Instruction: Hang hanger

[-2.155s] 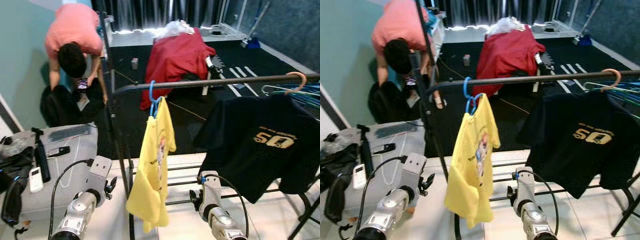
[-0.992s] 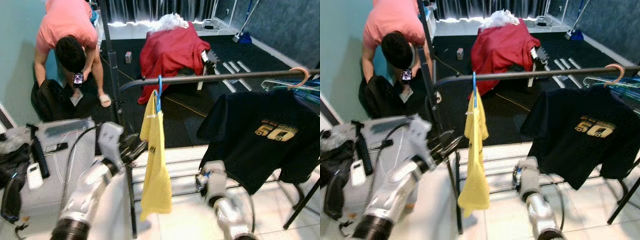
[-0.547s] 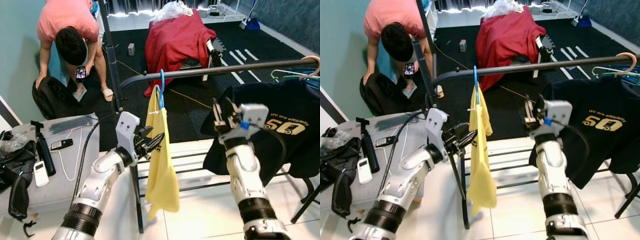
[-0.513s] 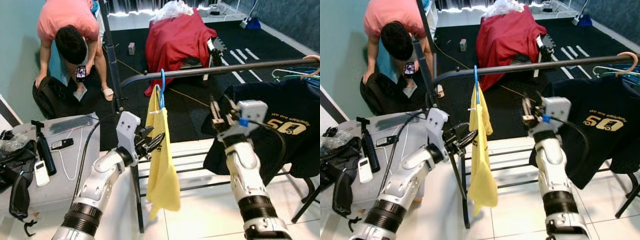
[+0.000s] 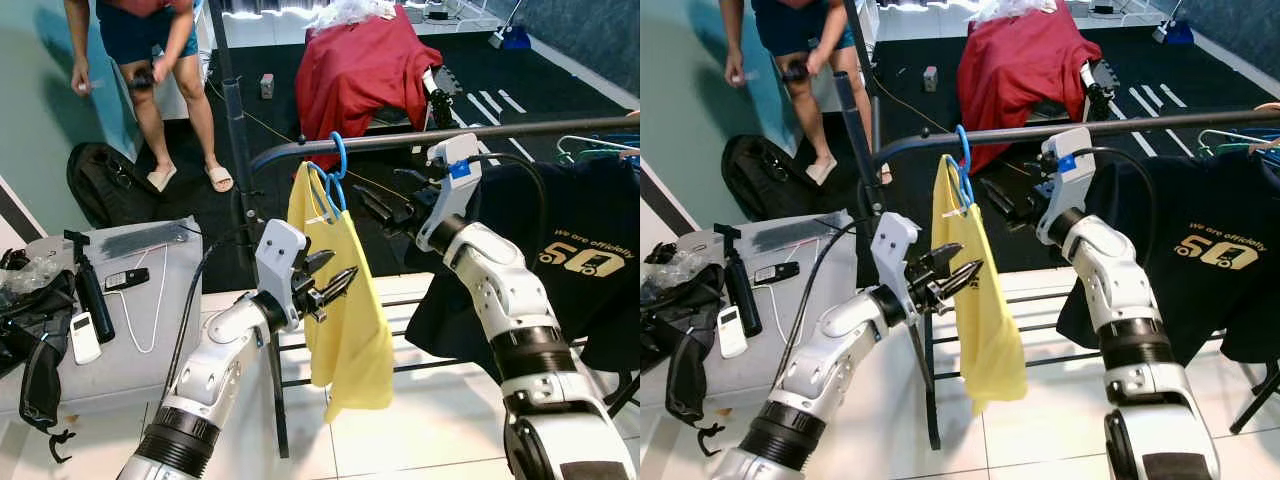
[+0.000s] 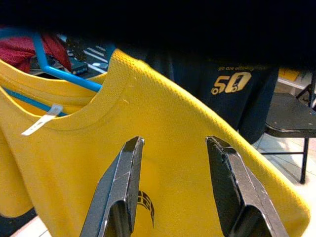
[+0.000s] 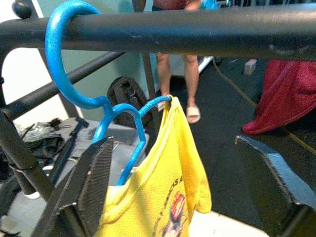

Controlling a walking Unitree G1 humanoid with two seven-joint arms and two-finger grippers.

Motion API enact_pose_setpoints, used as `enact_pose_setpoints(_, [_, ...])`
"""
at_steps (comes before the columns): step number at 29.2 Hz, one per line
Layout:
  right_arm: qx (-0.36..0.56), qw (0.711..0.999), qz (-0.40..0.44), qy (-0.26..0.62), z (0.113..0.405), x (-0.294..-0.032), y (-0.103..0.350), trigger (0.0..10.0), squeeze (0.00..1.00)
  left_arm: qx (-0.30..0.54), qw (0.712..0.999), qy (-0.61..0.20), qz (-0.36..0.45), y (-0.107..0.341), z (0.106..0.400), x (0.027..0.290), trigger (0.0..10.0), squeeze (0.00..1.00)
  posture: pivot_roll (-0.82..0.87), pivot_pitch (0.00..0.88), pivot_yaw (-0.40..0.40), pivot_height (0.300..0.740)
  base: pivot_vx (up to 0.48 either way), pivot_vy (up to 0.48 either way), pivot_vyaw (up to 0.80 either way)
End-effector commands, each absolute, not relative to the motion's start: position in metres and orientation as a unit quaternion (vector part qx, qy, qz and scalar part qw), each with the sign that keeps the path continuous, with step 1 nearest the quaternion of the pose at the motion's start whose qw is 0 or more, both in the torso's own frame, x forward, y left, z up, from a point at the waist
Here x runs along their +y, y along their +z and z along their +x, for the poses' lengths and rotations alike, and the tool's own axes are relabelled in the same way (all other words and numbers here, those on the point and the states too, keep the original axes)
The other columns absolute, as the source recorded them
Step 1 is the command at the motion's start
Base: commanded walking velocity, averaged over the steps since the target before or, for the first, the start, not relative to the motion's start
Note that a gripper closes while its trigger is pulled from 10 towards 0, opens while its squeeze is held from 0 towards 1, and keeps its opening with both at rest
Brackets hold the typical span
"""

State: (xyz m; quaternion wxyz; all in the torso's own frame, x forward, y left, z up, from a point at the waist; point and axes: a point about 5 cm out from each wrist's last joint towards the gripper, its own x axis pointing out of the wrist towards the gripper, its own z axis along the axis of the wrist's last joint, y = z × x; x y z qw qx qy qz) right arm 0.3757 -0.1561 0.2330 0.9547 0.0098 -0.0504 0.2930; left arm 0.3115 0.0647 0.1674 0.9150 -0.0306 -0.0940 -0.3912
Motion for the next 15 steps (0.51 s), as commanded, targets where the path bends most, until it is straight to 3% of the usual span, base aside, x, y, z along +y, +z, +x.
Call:
enact_pose_setpoints(1, [-0.033, 0.943, 0.022, 0.332, 0.379, -0.148, 0.246, 10.0, 1.00, -0.098, 0.912, -0.397, -0.020, 0.171, 0.309, 0.060, 10.0, 0.00, -0.09, 0.123, 0.002, 0.740, 0.000, 0.000, 0.00])
enact_pose_setpoints(8, [-0.016, 0.931, 0.018, 0.365, 0.377, -0.146, 0.255, 10.0, 1.00, -0.100, 0.910, -0.402, -0.013, 0.173, 0.309, 0.058, 10.0, 0.00, -0.09, 0.123, 0.002, 0.740, 0.000, 0.000, 0.00])
enact_pose_setpoints(12, [0.013, 0.926, -0.024, 0.376, 0.380, -0.148, 0.253, 10.0, 1.00, -0.102, 0.903, -0.417, 0.000, 0.175, 0.306, 0.053, 10.0, 0.00, -0.10, 0.126, 0.005, 0.740, 0.000, 0.000, 0.00])
enact_pose_setpoints(13, [0.034, 0.926, -0.058, 0.371, 0.385, -0.150, 0.249, 10.0, 0.09, -0.105, 0.898, -0.427, 0.010, 0.177, 0.304, 0.048, 10.0, 0.00, -0.10, 0.127, 0.002, 0.740, 0.000, 0.000, 0.00])
enact_pose_setpoints(14, [0.034, 0.926, -0.058, 0.371, 0.385, -0.150, 0.249, 10.0, 0.09, -0.105, 0.898, -0.427, 0.010, 0.177, 0.304, 0.048, 10.0, 0.00, -0.10, 0.127, 0.002, 0.740, 0.000, 0.000, 0.00])
enact_pose_setpoints(15, [0.055, 0.924, -0.079, 0.369, 0.389, -0.152, 0.246, 10.0, 0.00, -0.109, 0.893, -0.436, 0.021, 0.179, 0.303, 0.044, 10.0, 0.00, -0.11, 0.129, -0.004, 0.740, 0.000, 0.000, 0.00])
